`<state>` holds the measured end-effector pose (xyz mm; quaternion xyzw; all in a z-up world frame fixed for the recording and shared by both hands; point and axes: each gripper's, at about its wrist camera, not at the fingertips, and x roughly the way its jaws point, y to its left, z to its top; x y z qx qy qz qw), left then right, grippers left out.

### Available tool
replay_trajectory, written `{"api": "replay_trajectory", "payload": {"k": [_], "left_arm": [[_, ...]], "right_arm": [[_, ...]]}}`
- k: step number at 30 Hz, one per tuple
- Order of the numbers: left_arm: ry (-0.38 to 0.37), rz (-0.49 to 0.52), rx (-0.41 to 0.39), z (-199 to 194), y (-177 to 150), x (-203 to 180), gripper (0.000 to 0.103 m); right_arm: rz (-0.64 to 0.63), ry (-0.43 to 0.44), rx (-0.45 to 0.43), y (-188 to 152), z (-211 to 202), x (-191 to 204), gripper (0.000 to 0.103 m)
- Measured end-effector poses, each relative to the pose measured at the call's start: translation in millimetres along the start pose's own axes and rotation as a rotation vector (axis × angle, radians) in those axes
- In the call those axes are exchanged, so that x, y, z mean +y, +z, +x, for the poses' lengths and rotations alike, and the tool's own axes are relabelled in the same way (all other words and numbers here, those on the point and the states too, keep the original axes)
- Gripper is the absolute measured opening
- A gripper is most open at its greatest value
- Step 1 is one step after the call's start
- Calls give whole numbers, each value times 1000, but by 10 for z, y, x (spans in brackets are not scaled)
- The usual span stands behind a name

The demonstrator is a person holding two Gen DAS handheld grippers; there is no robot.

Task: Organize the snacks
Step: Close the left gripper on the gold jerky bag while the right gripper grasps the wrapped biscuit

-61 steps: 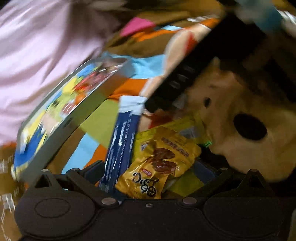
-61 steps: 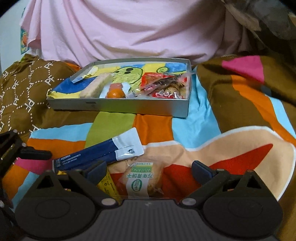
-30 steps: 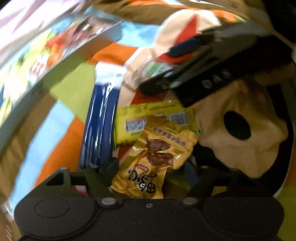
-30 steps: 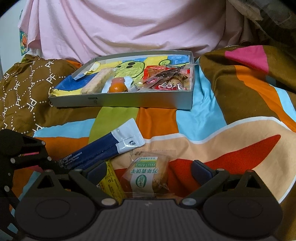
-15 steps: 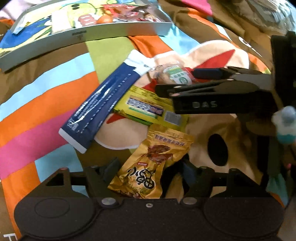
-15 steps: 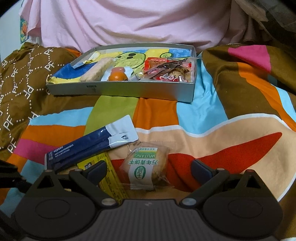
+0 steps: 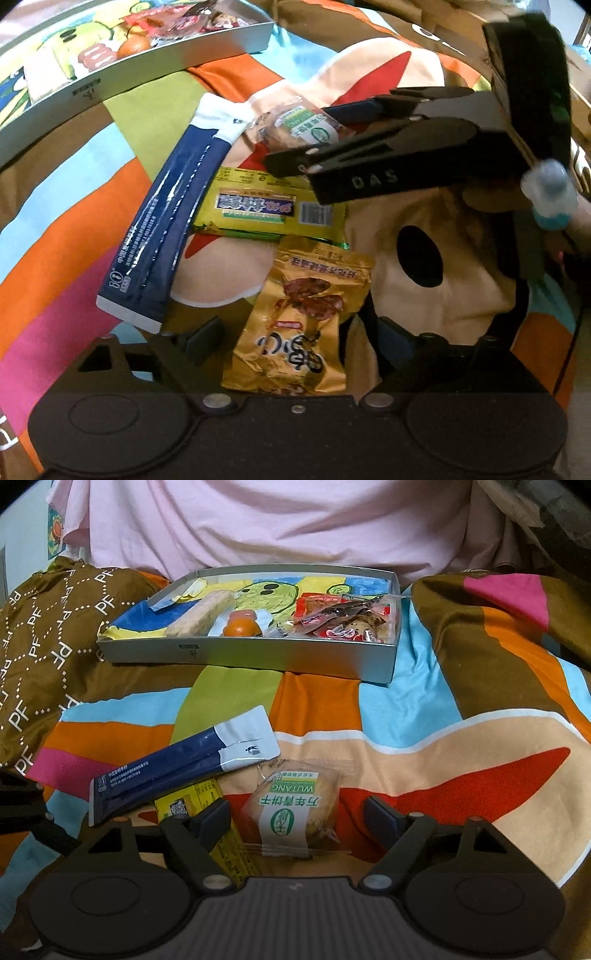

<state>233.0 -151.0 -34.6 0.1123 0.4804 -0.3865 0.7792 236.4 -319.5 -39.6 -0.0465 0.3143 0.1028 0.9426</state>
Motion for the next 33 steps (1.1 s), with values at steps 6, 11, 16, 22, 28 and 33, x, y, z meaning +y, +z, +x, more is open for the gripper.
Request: {"api": "replay_trajectory", "payload": {"k": [6, 11, 16, 22, 28, 33], "left_arm": [[-6, -42, 3, 1, 11, 26, 74], [-1, -78, 3, -17, 34, -1, 55], [13, -151, -16, -38, 3, 1, 54], [103, -213, -67, -106, -96, -113, 53], [188, -320, -177, -188, -227, -183, 53], [255, -351, -256, -217, -326, -263, 52]], "right_arm": [[-13, -2, 0, -11, 10, 23, 84], [-17, -8, -2, -14, 13, 33, 84], [3, 6, 9, -15, 18, 25, 62], [-11, -4, 10, -28, 22, 41, 59], [-47, -3, 31, -64, -103, 105, 56], [-30, 59, 40, -152, -292, 96, 56]]}}
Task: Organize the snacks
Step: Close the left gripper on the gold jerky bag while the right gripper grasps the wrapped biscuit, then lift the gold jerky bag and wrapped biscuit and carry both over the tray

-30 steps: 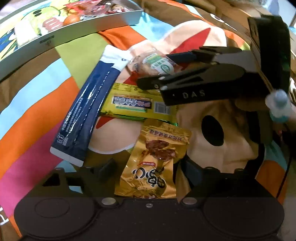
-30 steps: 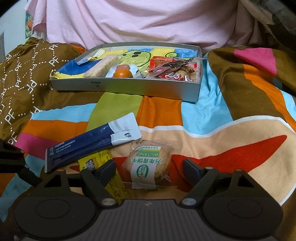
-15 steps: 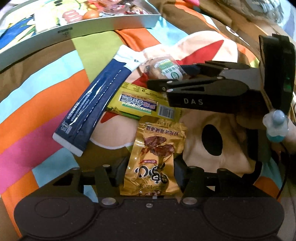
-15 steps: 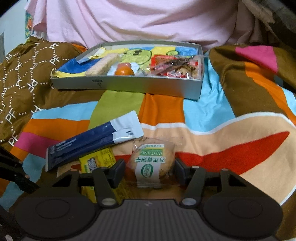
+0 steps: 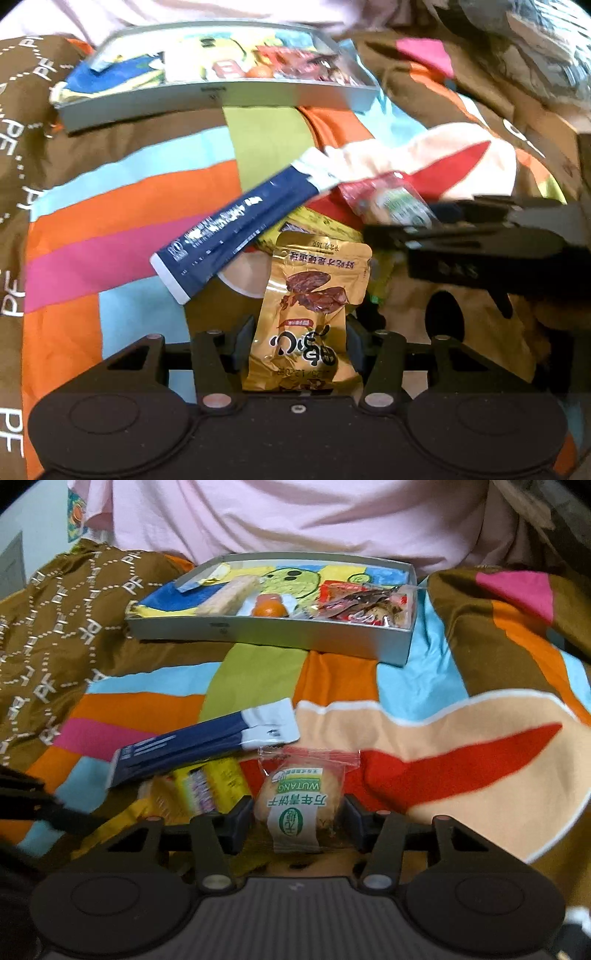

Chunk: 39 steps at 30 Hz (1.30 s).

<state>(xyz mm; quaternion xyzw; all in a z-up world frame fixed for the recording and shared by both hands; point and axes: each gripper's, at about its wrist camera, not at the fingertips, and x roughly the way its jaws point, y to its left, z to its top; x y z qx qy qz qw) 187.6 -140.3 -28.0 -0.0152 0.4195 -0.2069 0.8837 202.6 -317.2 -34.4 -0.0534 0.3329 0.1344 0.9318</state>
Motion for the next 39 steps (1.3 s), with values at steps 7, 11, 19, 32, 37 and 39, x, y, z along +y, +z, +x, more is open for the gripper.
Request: {"api": "replay_trajectory", "payload": {"k": [7, 11, 19, 32, 37, 39], "left_arm": [[22, -61, -106, -139, -1, 46, 52], [-2, -154, -179, -208, 21, 106, 52], [41, -181, -332, -321, 372, 38, 52], [165, -197, -420, -110, 1272, 160, 52], [228, -204, -456, 17, 1734, 237, 52], [253, -203, -455, 103, 1917, 282, 53]], "right_arm": [[9, 11, -90, 38, -151, -23, 56], [11, 2, -164, 76, -232, -38, 56], [-32, -42, -355, 230, -267, 39, 56], [-67, -126, -544, 591, 73, 13, 56], [-22, -129, -555, 801, 289, -96, 56], [-13, -130, -560, 911, 392, -126, 56]]}}
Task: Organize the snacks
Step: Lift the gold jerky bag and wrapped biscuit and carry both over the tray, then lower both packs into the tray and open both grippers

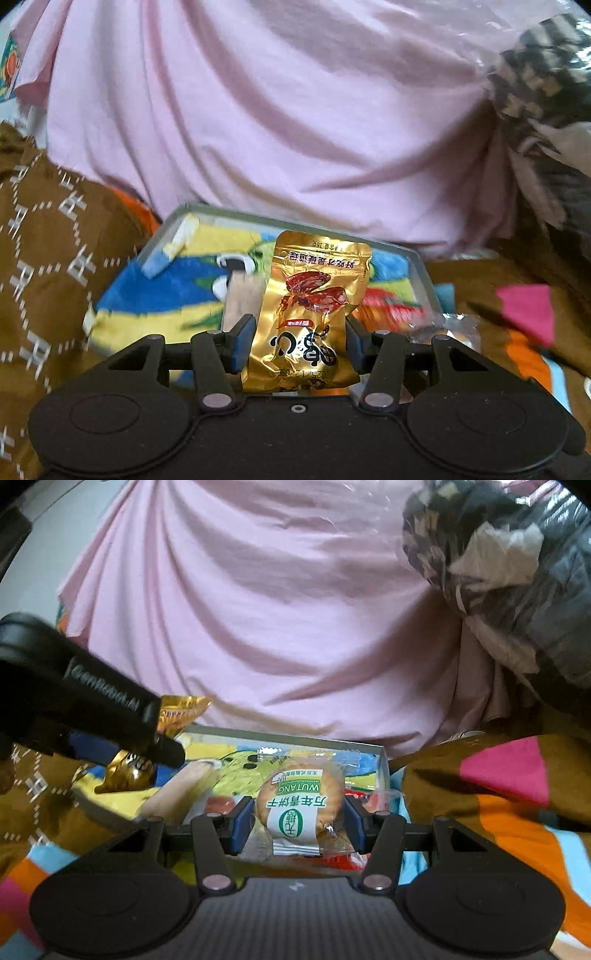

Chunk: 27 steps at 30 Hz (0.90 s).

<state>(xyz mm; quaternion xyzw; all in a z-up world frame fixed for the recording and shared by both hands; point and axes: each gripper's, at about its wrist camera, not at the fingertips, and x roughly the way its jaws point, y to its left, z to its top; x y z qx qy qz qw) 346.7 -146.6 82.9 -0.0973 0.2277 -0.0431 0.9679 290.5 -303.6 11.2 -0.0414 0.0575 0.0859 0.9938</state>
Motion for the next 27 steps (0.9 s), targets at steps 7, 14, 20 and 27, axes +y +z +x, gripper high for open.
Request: {"api": "replay_trajectory", "payload": {"k": [7, 14, 20, 27], "left_arm": [[45, 1, 78, 549, 230, 17, 53], [39, -72, 139, 877, 269, -10, 53], [51, -55, 167, 1003, 241, -109, 53], [47, -113, 179, 1000, 231, -42, 60]], "right_arm": [[20, 30, 1, 48, 422, -89, 56], [22, 43, 38, -73, 635, -110, 56], [19, 47, 39, -78, 655, -101, 58], [-24, 52, 41, -66, 663, -9, 77]]}}
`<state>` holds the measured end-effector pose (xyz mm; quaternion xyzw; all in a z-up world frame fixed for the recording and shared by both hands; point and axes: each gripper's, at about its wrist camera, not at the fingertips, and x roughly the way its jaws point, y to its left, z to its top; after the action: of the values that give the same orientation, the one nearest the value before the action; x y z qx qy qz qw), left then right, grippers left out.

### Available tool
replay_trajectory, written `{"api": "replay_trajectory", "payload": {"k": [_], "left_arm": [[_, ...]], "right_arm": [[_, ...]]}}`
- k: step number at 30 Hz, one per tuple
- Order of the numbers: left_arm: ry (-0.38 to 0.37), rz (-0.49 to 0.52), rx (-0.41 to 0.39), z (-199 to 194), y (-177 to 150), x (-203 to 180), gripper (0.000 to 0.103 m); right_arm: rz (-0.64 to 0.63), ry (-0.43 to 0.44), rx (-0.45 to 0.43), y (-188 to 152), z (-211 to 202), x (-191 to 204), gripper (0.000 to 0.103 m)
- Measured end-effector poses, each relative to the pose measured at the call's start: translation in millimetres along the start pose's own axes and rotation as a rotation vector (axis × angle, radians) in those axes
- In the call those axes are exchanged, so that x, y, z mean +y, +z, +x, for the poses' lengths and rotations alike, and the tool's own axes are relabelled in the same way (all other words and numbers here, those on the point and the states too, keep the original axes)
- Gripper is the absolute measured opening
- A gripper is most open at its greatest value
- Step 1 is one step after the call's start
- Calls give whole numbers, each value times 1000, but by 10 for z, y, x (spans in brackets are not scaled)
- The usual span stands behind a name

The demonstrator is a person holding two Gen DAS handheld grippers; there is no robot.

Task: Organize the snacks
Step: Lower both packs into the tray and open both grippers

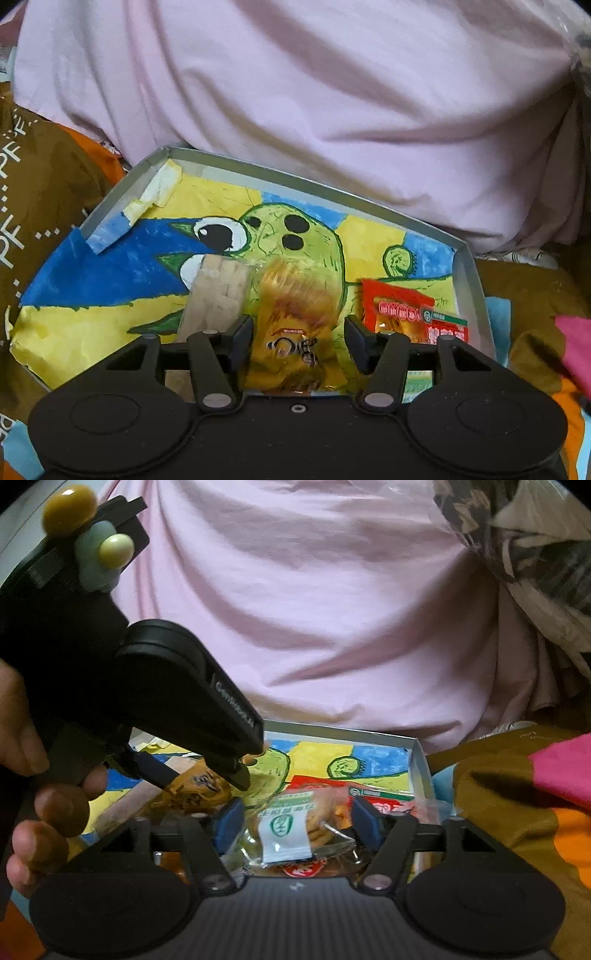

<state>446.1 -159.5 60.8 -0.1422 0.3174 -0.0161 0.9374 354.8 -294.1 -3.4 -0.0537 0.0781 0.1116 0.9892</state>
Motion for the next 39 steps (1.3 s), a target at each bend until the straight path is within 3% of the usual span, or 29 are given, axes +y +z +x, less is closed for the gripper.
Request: {"api": "replay_trajectory", "payload": {"k": [7, 10, 14, 25, 34, 39], "left_arm": [[-21, -4, -64, -173, 17, 34, 80], [-13, 0, -125, -321, -5, 47, 85], [-5, 13, -215, -556, -21, 70, 99], [-7, 39, -343, -1222, -108, 222, 102], [-18, 53, -371, -1707, -386, 385, 102], [-23, 59, -369, -1936, -533, 474, 102]], "right_arm": [[9, -6, -20, 62, -67, 8, 91], [13, -14, -40, 110, -131, 14, 98], [-7, -23, -61, 190, -240, 54, 102], [-19, -32, -98, 390, -682, 204, 103], [51, -7, -114, 497, -1247, 275, 103], [61, -33, -108, 525, -1505, 243, 103]]}}
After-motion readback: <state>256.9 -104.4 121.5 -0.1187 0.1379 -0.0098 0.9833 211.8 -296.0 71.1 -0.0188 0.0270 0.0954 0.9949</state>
